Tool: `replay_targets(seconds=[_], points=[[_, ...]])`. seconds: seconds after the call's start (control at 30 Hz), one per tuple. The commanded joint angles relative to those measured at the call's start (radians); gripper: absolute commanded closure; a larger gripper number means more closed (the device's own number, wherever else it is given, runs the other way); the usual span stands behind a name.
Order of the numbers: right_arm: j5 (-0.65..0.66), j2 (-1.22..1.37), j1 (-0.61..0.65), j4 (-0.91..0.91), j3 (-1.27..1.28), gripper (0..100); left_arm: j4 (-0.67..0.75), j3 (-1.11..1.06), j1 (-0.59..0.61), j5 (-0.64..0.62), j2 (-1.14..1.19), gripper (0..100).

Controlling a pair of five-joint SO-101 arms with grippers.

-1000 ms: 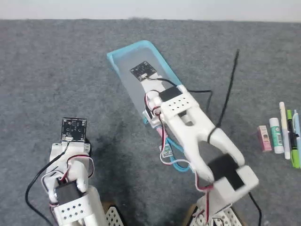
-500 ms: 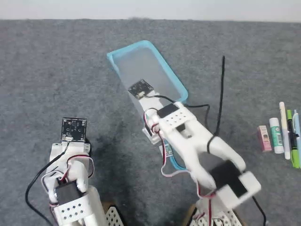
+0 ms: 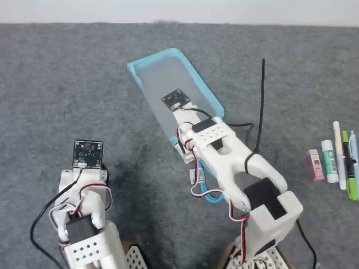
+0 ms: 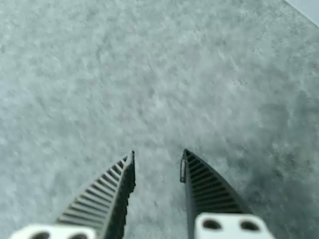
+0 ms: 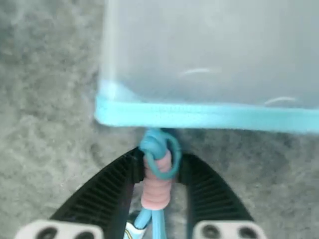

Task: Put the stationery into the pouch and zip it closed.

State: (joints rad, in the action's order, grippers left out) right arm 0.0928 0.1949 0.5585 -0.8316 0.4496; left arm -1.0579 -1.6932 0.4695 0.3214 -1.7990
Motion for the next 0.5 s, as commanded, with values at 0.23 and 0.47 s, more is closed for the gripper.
replay_targets(seconds=[0.23,0.47], points=[[0.014,-0.541,-0.033,0.015,0.195,99.2,0.092,0.136,-0.043,0.011,0.032,85],[0.074,-1.032,-0.004,0.097,0.526,99.1,0.094,0.351,-0.167,-0.04,0.347,77]])
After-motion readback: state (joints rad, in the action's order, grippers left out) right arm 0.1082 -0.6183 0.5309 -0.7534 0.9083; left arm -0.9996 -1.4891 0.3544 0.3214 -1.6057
